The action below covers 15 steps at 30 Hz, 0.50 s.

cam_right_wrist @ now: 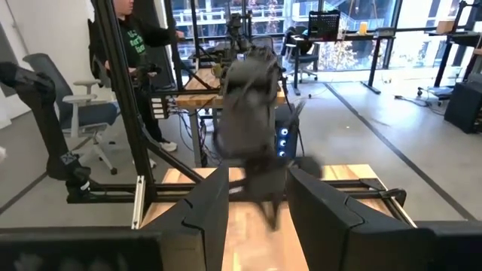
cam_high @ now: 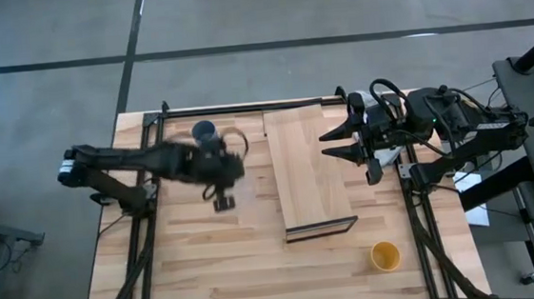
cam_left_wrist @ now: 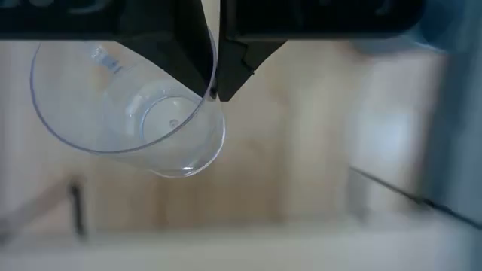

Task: Stack small to large cups/mugs on shelf
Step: Put the transparent mug on the shelf

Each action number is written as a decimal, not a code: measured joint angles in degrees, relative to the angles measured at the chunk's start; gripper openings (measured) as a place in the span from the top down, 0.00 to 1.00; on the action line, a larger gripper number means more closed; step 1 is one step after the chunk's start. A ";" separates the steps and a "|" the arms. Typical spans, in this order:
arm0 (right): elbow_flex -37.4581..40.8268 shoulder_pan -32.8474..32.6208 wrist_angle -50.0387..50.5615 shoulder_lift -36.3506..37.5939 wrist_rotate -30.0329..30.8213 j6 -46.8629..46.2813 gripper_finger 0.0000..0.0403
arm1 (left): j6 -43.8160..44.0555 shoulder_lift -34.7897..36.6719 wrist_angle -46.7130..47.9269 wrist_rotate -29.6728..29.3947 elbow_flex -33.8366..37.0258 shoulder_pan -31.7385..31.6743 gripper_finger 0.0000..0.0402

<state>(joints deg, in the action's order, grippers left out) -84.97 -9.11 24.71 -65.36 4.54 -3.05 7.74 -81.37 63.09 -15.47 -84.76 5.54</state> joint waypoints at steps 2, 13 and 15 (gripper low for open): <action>0.00 0.00 0.12 0.00 0.00 0.01 0.68 | -5.85 -0.02 -0.26 -2.80 -4.28 -2.77 1.00; 0.70 0.03 4.88 0.02 18.62 -9.29 0.68 | -15.37 0.00 -19.93 -2.13 -16.29 -18.63 1.00; 1.68 0.02 5.75 0.02 21.75 -10.01 0.68 | -10.75 -0.06 -23.25 -1.68 -16.09 -20.31 1.00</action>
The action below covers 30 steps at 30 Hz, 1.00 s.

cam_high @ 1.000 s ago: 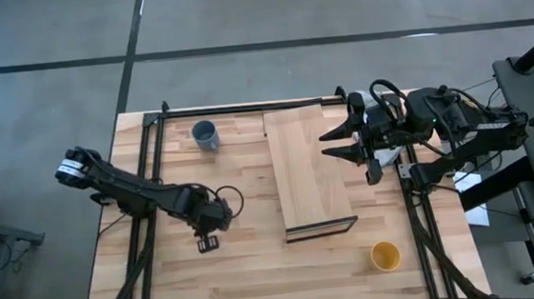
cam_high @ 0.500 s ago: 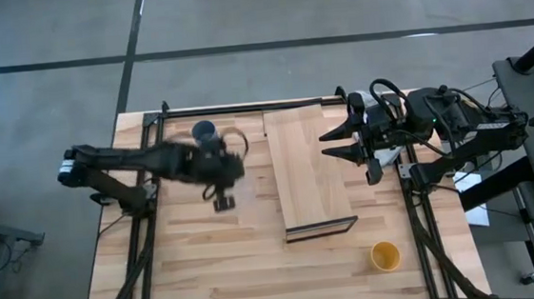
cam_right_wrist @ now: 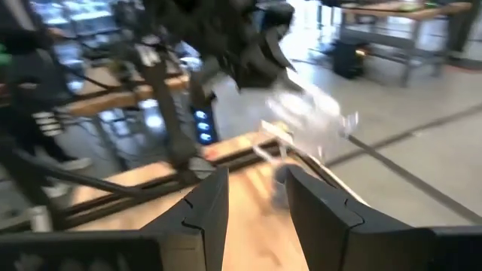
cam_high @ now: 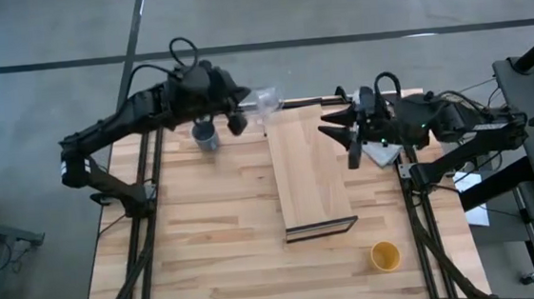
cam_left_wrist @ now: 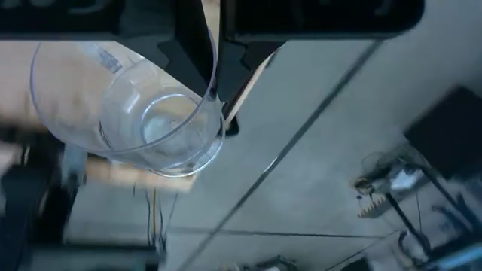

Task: Stack small to large cups/mugs on shelf
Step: Put the transparent mug on the shelf

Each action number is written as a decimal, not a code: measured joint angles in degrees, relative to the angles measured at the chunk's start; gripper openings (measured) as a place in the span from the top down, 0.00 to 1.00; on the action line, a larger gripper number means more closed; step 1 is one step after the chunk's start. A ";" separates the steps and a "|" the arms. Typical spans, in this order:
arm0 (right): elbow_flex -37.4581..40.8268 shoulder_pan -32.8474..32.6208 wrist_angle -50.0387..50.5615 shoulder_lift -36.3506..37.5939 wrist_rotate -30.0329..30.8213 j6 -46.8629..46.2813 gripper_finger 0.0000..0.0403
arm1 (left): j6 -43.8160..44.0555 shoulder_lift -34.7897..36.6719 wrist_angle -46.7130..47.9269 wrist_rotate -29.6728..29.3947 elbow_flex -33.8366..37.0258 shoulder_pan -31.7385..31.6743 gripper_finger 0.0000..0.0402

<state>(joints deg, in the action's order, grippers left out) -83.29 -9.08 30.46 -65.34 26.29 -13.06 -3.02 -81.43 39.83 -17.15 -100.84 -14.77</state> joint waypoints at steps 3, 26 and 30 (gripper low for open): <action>1.67 -0.02 0.99 -0.76 4.38 2.73 0.68 | 8.36 -0.94 -3.25 0.67 0.09 -1.18 1.00; 3.05 -0.03 0.57 -20.82 27.87 14.74 0.74 | 28.27 -10.66 -6.03 7.91 -0.02 -3.90 1.00; 2.93 -0.02 0.57 -20.87 27.87 14.49 0.76 | 28.37 -10.64 -5.93 8.22 -0.02 -3.89 1.00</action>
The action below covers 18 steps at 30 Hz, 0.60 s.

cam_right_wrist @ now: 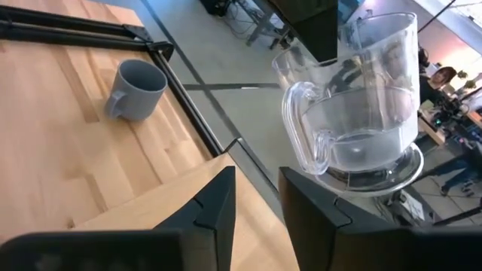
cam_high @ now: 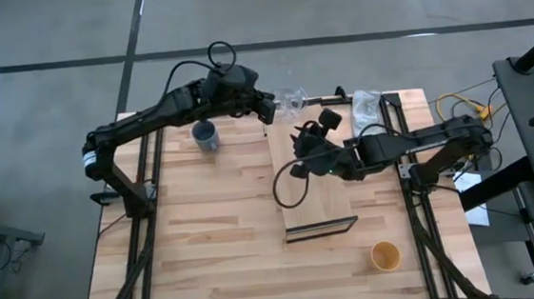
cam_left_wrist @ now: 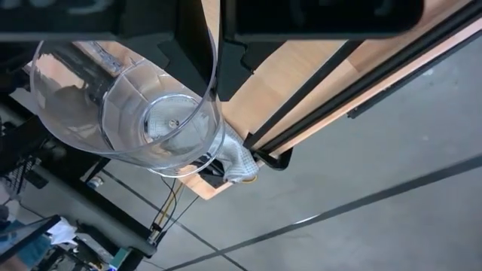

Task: Stack small to large cups/mugs on shelf
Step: Put the transparent mug on the shelf

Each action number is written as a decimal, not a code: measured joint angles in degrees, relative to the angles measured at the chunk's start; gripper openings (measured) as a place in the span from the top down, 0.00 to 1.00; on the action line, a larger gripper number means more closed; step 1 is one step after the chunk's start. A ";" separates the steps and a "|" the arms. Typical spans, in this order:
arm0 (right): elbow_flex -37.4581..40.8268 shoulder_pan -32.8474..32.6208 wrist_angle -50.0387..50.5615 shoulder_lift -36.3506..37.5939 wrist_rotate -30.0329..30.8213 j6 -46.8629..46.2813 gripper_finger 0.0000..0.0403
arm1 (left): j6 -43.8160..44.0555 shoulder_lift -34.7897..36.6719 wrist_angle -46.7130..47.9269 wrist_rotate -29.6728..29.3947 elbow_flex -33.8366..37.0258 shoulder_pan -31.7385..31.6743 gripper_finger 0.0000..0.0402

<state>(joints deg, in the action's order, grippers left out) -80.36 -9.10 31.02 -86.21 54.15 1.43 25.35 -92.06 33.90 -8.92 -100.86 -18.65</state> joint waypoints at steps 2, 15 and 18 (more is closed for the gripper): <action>-0.04 -0.02 -0.02 0.51 -0.01 0.00 0.77 | 0.44 0.08 0.00 0.31 0.00 0.00 1.00; -0.11 -0.38 0.08 4.54 -0.04 -1.43 0.81 | 3.19 0.12 0.05 2.12 0.03 -0.02 1.00; -0.11 -0.39 0.32 4.63 -0.07 -0.84 0.81 | 2.34 -0.25 1.17 2.35 0.17 -0.12 1.00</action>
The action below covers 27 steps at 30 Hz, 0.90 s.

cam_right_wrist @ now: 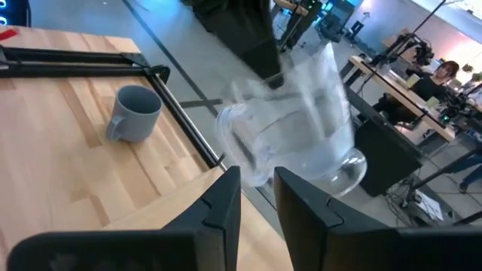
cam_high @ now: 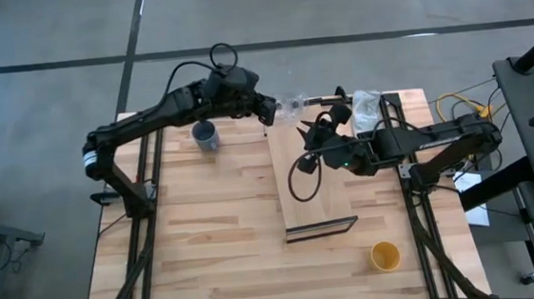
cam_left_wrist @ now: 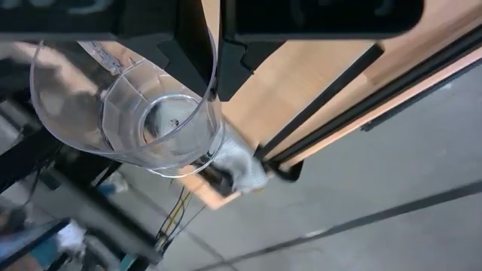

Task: Stack small to large cups/mugs on shelf
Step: Put the transparent mug on the shelf

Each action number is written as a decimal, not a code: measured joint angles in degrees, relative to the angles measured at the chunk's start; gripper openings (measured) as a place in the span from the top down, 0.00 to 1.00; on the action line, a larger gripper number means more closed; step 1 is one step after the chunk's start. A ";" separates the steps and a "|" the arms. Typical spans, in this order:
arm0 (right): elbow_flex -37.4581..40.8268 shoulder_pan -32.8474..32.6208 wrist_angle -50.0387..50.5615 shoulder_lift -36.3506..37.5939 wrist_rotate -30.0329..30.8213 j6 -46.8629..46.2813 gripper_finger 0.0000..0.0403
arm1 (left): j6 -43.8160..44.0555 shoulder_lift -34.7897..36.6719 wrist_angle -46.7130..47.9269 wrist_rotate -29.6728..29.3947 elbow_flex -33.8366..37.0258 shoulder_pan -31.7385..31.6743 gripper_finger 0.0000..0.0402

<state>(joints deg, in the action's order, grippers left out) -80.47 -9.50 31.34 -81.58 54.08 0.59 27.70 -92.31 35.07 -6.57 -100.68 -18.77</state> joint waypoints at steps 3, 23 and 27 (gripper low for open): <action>0.00 -0.04 -0.01 1.13 0.00 0.22 0.81 | -7.77 -0.73 2.08 1.04 0.11 -0.30 1.00; 0.07 -0.02 1.60 12.76 -3.17 -9.63 0.82 | -29.48 -11.66 12.33 20.30 -11.44 -7.06 1.00; 0.10 -0.02 5.33 12.53 -3.33 -10.61 0.81 | -33.82 -15.92 18.00 20.43 -19.55 -7.19 1.00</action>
<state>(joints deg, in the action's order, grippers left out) -80.37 -9.52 36.67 -69.05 50.75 -10.02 -6.12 -108.24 53.06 13.86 -120.23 -25.96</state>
